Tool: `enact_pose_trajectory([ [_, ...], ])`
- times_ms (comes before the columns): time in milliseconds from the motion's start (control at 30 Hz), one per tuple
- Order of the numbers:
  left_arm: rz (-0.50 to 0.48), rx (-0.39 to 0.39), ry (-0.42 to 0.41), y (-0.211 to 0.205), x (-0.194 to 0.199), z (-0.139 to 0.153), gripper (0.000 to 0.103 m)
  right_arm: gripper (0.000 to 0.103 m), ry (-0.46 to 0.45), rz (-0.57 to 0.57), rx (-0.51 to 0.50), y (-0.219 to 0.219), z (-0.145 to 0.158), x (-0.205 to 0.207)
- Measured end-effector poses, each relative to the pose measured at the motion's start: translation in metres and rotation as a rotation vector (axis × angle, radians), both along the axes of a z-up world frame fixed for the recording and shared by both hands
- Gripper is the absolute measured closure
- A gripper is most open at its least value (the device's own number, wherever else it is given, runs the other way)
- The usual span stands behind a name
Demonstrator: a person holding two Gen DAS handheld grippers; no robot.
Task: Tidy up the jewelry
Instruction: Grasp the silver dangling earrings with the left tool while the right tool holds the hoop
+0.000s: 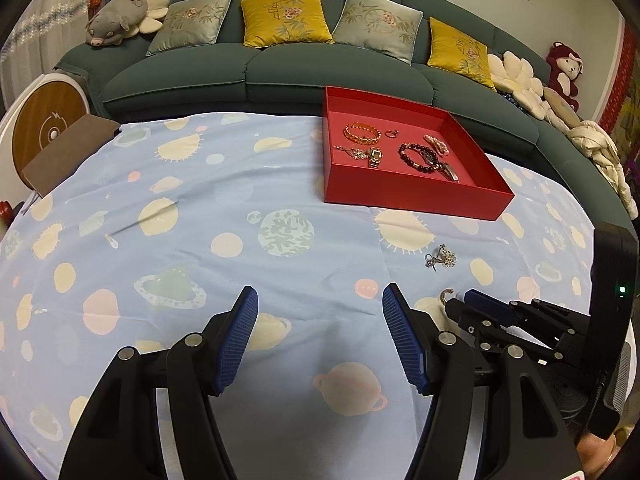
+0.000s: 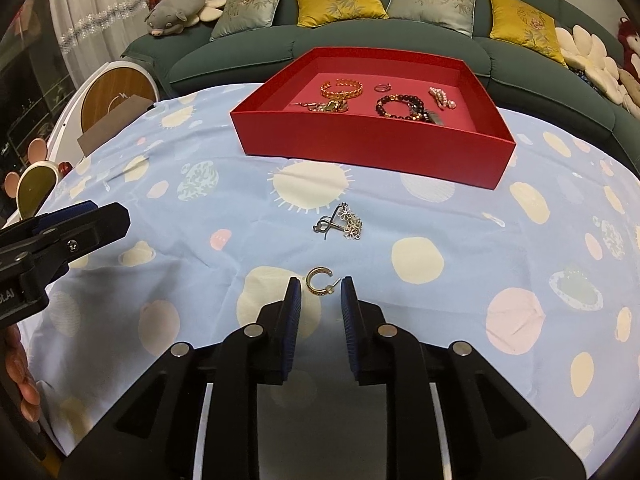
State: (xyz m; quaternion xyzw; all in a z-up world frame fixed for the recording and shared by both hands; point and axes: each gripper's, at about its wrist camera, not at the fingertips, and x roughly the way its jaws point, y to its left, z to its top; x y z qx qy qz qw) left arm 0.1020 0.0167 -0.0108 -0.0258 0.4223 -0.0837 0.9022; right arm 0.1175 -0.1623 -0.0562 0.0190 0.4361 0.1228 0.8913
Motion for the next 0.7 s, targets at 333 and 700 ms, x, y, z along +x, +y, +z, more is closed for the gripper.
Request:
enact_pose_trajectory([
  [333,0.019,-0.023,0.011,0.009,0.004,-0.001,0.041,0.086,-0.002,-0.010,-0.027,0.008,-0.011,0.008],
  [700,-0.087,-0.058,0.056,-0.047,0.029,-0.010,0.041,0.086,-0.085,-0.048,-0.002,-0.030,0.033,-0.011],
])
